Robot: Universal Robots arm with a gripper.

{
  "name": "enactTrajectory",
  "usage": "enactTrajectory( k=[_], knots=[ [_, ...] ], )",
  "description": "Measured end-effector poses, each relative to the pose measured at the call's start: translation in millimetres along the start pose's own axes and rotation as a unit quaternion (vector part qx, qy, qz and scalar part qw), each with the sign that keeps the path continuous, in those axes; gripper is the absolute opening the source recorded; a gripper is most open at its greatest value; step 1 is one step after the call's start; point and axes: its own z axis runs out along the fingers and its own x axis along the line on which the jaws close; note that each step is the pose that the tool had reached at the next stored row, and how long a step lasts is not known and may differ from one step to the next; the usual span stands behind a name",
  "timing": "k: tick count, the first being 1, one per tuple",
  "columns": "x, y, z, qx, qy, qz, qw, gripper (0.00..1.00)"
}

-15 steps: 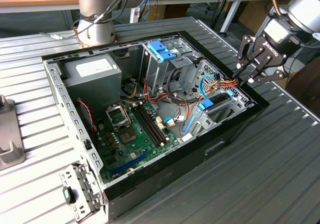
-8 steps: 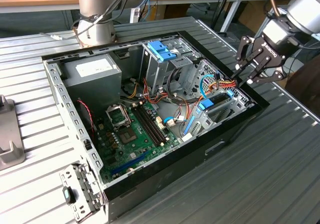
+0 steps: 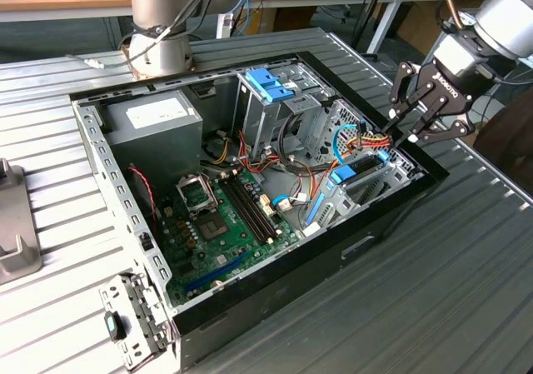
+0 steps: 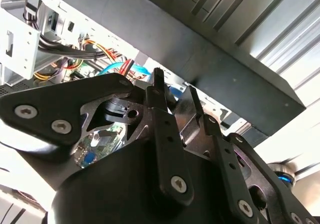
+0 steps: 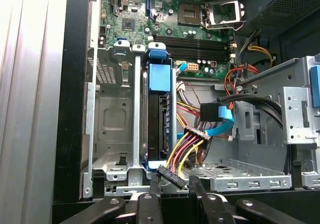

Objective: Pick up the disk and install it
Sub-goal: 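Insert the first disk wire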

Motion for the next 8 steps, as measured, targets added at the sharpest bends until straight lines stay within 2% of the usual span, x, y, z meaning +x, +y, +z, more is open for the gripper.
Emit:
enactTrajectory(
  k=[8],
  knots=[
    [1.4, 11.0, 2.3, 0.0000, 0.0001, 0.000, 1.0000, 0.36]
  ],
)
